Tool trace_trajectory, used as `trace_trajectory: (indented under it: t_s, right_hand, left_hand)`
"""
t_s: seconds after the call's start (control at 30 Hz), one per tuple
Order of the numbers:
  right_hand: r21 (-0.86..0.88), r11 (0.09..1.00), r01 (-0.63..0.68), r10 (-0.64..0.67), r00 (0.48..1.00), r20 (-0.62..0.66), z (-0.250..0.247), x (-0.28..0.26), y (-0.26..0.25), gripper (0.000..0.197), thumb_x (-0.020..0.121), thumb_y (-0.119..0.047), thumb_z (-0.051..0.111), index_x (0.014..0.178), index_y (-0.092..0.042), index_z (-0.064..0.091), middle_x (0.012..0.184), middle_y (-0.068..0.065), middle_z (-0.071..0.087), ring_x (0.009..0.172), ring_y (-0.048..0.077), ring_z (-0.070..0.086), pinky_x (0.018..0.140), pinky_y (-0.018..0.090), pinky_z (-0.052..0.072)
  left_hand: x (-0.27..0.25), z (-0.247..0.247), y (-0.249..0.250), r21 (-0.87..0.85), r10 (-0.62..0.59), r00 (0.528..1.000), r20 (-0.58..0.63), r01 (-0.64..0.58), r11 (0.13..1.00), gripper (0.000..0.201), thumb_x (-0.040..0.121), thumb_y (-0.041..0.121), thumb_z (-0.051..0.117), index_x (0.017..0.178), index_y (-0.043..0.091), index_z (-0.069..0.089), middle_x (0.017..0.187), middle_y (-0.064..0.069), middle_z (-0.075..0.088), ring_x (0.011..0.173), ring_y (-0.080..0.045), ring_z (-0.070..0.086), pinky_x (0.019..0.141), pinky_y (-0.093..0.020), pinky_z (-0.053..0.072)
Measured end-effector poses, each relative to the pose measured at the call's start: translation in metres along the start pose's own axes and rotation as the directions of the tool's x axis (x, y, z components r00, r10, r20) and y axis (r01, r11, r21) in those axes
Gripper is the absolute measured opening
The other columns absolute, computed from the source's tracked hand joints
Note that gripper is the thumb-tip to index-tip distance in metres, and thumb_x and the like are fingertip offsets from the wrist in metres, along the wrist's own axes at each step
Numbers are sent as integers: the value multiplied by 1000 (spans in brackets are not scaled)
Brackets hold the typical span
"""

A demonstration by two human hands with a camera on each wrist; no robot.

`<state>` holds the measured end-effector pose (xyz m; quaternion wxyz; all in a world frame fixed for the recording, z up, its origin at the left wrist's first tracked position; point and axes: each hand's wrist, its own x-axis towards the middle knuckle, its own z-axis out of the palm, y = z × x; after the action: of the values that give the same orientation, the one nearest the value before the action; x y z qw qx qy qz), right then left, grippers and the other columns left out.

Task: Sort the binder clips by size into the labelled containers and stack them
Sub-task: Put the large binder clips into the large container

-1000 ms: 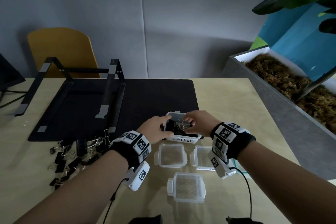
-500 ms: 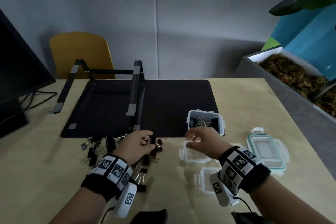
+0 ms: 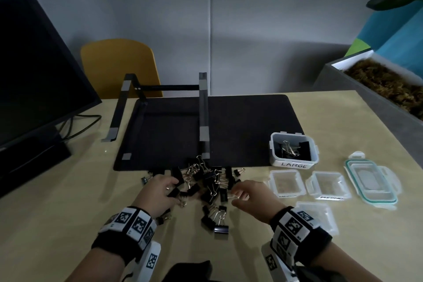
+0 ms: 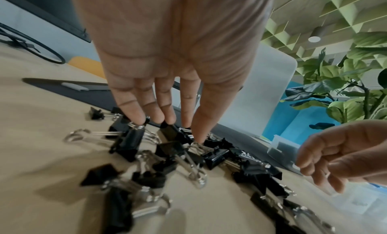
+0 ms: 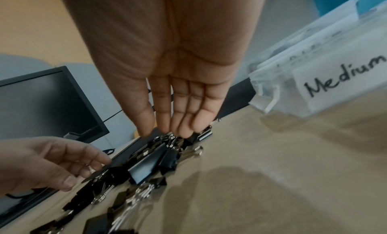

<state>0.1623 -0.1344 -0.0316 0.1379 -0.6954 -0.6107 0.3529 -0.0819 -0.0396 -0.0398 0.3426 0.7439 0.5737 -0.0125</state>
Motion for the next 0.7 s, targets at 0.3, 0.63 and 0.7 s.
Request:
trace_trajectory:
  t_s: [0.3, 0.63, 0.7]
  right_hand:
    - [-112, 989, -93, 81, 990, -115, 41, 26, -20, 66, 80, -43, 65, 137, -18, 42, 131, 0, 51, 123, 17, 45, 104, 27, 37]
    - [-321, 928, -187, 126, 971, -201, 57, 30, -36, 72, 74, -69, 51, 133, -28, 40, 133, -9, 46, 127, 15, 39, 107, 35, 27]
    - [-319, 928, -194, 137, 972, -191, 56, 31, -40, 68, 76, -66, 51, 130, -26, 42, 131, -7, 48, 126, 15, 40, 108, 35, 27]
  left_hand:
    - [3, -2, -29, -126, 45, 999, -30, -49, 991, 51, 75, 4, 69, 122, 19, 57, 114, 1, 50, 96, -8, 57, 82, -19, 46]
    - [8, -5, -38, -90, 108, 982, -154, -123, 988, 35, 83, 24, 67, 116, 24, 57, 108, 9, 50, 100, -9, 51, 84, -18, 40]
    - [14, -5, -35, -53, 142, 972, -186, -154, 987, 37, 83, 25, 66, 119, 21, 56, 114, 6, 53, 109, -13, 51, 91, -23, 41]
